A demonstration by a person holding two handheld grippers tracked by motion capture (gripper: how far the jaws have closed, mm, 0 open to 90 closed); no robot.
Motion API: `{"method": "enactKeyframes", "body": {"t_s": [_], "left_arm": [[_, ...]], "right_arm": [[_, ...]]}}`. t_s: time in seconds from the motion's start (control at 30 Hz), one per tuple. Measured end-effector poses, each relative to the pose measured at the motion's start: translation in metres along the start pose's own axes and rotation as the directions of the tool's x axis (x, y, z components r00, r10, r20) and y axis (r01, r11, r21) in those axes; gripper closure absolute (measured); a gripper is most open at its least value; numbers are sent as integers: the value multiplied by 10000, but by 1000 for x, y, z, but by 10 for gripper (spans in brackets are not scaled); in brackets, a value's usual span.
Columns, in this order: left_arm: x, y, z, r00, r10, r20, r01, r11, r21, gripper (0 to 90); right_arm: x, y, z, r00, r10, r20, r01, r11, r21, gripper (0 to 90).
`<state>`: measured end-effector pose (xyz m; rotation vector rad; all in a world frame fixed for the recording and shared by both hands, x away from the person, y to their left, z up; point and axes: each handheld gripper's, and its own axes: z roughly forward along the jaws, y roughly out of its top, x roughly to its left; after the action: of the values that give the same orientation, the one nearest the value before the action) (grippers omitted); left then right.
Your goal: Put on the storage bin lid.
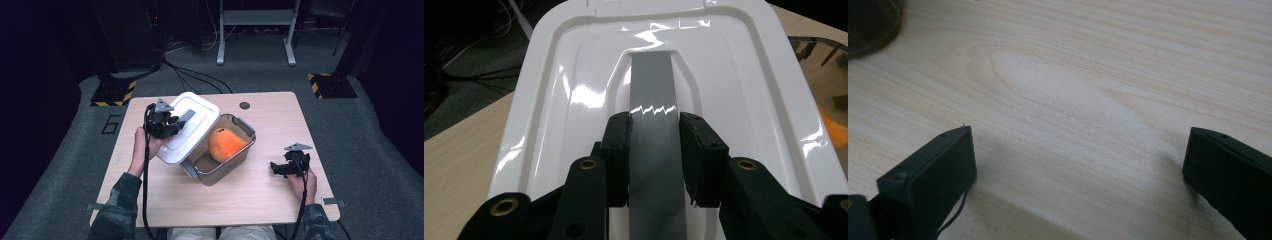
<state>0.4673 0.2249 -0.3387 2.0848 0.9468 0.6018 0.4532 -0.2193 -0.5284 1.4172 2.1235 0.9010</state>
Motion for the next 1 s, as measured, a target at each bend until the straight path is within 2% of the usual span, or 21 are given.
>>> {"method": "enactKeyframes", "body": {"t_s": [0.27,0.4,0.6,0.77,1.0], "left_arm": [[-8,5,5,9997,180,173,-181,9998,18,662],[-12,8,11,9987,389,317,-396,9990,210,662],[-21,12,22,9975,402,588,-416,9989,237,662],[-30,15,33,9946,630,824,-667,9968,431,662],[-42,18,50,9897,703,1244,-785,9950,621,662]], "right_arm": [[0,0,0,10000,4,4,-4,10000,-1,0],[0,0,0,10000,-5,0,5,10000,-8,0],[0,0,0,10000,-5,1,5,10000,-4,0],[0,0,0,10000,6,18,-6,10000,-14,0],[0,0,0,10000,1,4,-1,10000,-14,0]]}}
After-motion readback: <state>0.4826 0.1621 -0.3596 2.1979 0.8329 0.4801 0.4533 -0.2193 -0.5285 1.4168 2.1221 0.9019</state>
